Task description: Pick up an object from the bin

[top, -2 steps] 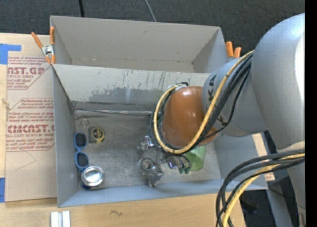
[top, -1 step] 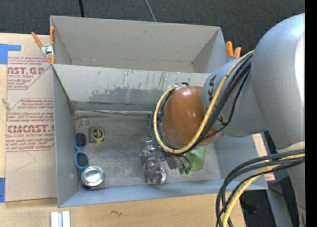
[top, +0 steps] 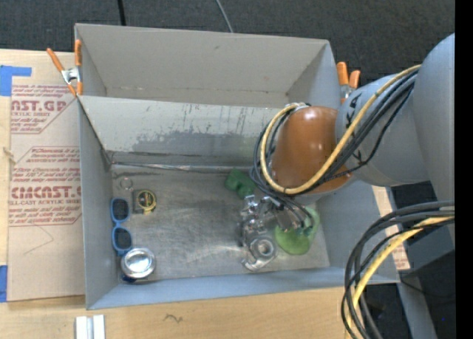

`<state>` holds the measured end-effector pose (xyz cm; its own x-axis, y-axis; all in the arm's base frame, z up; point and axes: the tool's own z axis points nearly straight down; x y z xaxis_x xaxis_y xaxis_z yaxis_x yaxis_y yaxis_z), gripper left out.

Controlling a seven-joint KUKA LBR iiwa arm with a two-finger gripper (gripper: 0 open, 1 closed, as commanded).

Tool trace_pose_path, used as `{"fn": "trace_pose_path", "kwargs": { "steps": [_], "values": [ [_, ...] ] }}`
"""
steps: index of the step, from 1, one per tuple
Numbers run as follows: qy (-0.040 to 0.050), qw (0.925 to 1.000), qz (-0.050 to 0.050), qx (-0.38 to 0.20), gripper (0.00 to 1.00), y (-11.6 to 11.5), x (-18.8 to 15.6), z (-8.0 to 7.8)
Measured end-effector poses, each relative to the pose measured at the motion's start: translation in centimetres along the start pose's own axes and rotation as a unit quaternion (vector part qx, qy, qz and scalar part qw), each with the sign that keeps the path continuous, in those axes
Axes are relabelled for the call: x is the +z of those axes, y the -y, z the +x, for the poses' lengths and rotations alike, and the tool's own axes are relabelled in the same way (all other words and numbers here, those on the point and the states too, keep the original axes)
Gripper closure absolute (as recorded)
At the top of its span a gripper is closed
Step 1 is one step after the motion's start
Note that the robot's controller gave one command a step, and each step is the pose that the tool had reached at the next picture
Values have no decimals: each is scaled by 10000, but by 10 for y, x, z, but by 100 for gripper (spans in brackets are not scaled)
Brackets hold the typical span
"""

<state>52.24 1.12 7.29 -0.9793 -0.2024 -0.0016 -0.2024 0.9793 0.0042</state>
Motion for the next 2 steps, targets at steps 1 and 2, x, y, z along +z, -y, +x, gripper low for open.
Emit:
{"fn": "trace_pose_path", "kwargs": {
  "steps": [1, 2],
  "values": [
    [50, 10000, 19, -15, 0, -1, 0, -1],
    [-2, 9997, 35, -225, 0, 58, -13, 26]
  ]
}}
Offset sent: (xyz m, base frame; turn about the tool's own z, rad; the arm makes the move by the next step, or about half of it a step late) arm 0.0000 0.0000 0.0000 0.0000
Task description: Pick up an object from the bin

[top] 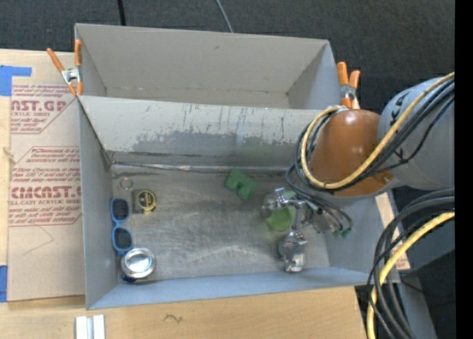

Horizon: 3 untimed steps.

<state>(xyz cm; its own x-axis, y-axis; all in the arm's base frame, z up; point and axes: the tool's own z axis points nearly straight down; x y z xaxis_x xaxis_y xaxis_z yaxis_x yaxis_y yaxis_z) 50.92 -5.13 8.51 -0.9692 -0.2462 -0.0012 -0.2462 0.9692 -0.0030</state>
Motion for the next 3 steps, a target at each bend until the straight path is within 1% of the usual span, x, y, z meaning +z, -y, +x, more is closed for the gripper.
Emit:
{"fn": "trace_pose_path", "kwargs": {
  "steps": [1, 2, 3],
  "values": [
    [10, 10000, -13, 29, 0, 33, 9, -25],
    [26, 9966, -30, -828, 0, 44, 13, -26],
    [67, 9999, -39, -106, 0, 79, 8, -43]
  ]
}}
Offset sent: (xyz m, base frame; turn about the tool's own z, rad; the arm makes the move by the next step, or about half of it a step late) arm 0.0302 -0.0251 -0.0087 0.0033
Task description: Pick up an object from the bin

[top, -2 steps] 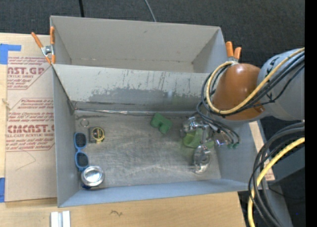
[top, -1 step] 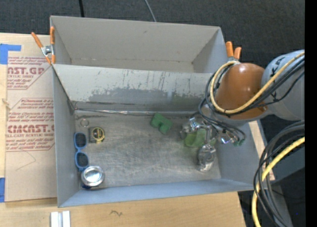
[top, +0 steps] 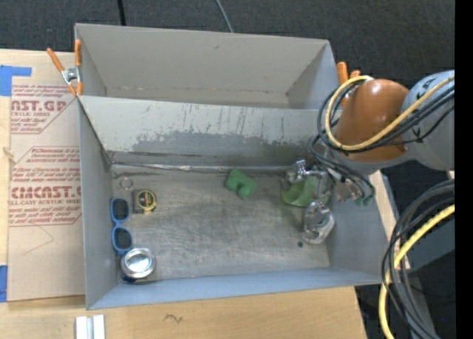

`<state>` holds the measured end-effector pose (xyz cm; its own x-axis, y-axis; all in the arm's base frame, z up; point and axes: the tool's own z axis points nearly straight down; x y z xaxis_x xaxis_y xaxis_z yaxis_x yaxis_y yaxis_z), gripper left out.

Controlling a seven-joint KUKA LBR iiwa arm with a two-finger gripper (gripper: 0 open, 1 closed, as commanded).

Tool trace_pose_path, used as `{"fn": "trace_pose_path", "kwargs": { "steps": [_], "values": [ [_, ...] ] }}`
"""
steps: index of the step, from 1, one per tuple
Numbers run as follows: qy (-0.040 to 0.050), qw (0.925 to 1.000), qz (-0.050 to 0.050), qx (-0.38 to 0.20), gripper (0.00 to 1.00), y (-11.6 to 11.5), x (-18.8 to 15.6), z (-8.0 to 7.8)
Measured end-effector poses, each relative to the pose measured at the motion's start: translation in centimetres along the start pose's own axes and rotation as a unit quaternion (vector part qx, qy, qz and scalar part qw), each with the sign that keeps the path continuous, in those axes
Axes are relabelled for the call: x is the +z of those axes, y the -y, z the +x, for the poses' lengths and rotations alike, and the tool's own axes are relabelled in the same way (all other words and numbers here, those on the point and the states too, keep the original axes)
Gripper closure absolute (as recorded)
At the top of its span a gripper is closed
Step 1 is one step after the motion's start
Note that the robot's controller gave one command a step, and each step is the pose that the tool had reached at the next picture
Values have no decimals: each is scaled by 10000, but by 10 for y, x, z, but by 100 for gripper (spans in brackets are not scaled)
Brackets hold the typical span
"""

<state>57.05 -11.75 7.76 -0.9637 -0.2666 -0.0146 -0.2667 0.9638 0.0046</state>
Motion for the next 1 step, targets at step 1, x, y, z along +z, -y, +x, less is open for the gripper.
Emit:
{"fn": "trace_pose_path", "kwargs": {
  "steps": [1],
  "values": [
    [-4, 10000, -23, -8, 100, -2, -1, -1]
  ]
}}
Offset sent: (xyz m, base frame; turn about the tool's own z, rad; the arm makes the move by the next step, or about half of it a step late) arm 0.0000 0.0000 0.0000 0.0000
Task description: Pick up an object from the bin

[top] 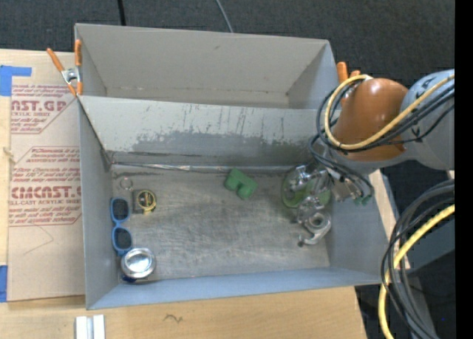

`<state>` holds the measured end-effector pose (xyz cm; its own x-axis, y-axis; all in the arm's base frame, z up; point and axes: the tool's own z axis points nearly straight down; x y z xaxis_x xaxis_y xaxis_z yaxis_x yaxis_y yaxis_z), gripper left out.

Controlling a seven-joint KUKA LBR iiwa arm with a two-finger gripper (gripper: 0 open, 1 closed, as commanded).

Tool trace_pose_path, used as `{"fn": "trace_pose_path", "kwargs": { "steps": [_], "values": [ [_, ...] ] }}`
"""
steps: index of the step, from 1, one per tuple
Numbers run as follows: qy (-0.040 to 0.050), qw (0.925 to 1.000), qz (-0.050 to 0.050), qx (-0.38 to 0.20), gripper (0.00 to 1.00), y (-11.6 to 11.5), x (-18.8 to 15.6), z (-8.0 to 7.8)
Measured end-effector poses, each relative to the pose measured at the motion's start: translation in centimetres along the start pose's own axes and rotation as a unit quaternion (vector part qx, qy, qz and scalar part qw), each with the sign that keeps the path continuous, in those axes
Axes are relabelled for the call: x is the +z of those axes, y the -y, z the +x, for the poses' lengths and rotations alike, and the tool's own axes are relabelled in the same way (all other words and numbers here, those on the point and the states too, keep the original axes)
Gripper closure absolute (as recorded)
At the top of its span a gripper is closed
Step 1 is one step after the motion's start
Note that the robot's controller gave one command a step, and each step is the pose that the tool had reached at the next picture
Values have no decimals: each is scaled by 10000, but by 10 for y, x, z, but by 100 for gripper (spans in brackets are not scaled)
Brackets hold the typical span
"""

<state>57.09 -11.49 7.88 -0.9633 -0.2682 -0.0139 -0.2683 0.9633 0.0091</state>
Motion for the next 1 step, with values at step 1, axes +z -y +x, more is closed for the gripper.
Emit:
{"fn": "trace_pose_path", "kwargs": {
  "steps": [1],
  "values": [
    [-27, 9927, 56, -1203, 100, -14, -138, -24]
  ]
}}
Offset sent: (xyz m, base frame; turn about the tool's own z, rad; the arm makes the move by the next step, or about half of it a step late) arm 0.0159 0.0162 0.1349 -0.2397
